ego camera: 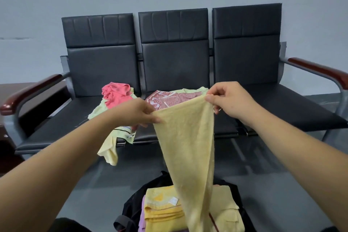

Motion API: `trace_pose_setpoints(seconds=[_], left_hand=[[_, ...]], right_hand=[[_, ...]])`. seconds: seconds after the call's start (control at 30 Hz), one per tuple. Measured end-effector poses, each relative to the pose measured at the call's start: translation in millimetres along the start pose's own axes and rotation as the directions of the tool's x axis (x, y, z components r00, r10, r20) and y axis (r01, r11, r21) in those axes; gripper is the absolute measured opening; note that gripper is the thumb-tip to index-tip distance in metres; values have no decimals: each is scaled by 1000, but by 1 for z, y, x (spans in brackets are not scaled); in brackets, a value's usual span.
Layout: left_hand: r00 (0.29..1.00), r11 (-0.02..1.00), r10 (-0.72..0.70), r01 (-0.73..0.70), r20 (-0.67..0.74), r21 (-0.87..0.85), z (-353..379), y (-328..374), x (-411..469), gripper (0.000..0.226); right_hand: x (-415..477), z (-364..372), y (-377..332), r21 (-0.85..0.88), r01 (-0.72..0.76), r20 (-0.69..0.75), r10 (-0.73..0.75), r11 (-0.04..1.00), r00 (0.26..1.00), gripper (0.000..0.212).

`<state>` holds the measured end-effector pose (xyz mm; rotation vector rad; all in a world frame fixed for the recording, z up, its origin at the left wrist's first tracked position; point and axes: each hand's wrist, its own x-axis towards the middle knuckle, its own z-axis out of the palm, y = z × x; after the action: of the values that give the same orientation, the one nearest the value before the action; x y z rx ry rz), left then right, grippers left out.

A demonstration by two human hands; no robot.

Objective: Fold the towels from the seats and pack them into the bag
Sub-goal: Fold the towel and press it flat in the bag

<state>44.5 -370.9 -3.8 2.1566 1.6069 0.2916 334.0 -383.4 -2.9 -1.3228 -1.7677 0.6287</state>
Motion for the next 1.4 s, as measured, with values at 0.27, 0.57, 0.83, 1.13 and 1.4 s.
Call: trace_pose_setpoints(seconds=[0.27,0.57,0.83,1.13,1.4], left_hand=[[864,974,200,-225,-462,1,-119,92,-24,33],[964,978,83,-30,-251,206,-116,71,-20,20],[810,865,78,-345,-581,-365,-97,58,-17,19],[885,673,5,-347,-465,-653,-75,40,-14,10],[863,720,148,-429,-483,-546,-71,67,-9,24]], right_hand=[[38,-71,-90,491,155,-170,-80,857,982,7],[37,-54,-81,190,-52,-26,58,980,998,6],[45,-46,-88,118,114,-234,-84,986,969,45],[39,-30,-89,572,19,76,-76,820,994,12],[38,7,-97,544,-115,381,-122,831,916,9]])
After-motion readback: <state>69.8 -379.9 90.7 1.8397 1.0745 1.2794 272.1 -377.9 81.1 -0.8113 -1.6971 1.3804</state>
